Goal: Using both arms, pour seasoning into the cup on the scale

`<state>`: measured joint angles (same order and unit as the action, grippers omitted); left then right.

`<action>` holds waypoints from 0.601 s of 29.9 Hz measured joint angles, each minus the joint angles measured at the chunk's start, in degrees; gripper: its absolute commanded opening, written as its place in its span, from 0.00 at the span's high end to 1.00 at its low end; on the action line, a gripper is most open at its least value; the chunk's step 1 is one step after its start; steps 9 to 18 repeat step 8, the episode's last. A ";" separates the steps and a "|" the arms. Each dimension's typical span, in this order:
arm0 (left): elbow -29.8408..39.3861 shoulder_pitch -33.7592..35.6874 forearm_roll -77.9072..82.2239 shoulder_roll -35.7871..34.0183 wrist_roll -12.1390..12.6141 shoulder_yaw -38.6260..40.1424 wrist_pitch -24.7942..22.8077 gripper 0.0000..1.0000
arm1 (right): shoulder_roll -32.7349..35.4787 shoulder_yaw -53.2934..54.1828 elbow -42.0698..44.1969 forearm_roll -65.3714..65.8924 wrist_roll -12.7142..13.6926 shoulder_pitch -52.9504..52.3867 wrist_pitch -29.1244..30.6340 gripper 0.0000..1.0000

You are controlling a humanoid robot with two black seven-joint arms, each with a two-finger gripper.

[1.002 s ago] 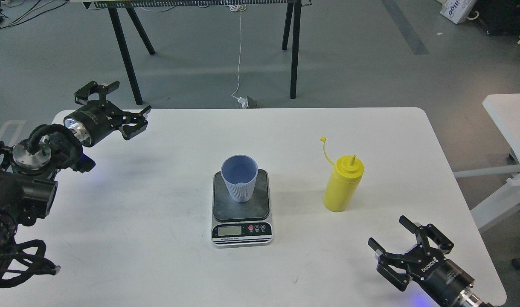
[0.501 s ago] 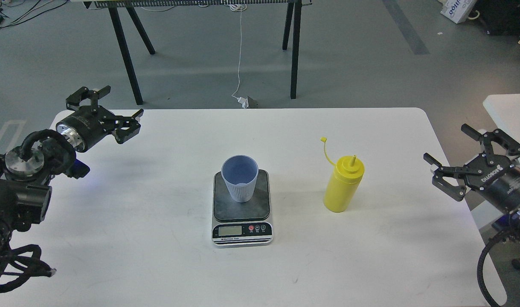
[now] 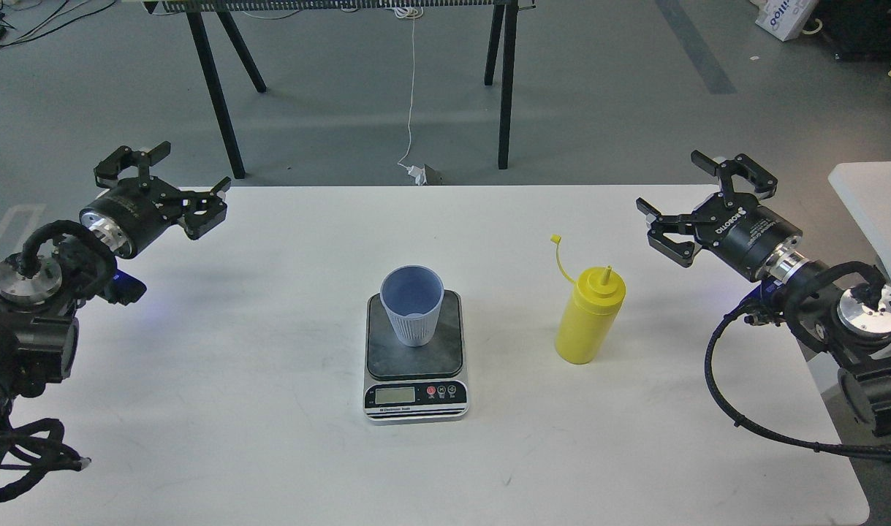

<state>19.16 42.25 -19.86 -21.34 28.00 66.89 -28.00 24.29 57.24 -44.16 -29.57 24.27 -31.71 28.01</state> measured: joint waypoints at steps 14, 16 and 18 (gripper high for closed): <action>0.00 -0.15 -0.09 0.52 0.00 -0.10 0.00 0.00 | -2.26 0.15 2.73 0.03 -0.13 -0.67 0.00 0.01; 0.00 -0.15 -0.09 0.52 0.00 -0.10 0.00 0.00 | -2.26 0.15 2.73 0.03 -0.13 -0.67 0.00 0.01; 0.00 -0.15 -0.09 0.52 0.00 -0.10 0.00 0.00 | -2.26 0.15 2.73 0.03 -0.13 -0.67 0.00 0.01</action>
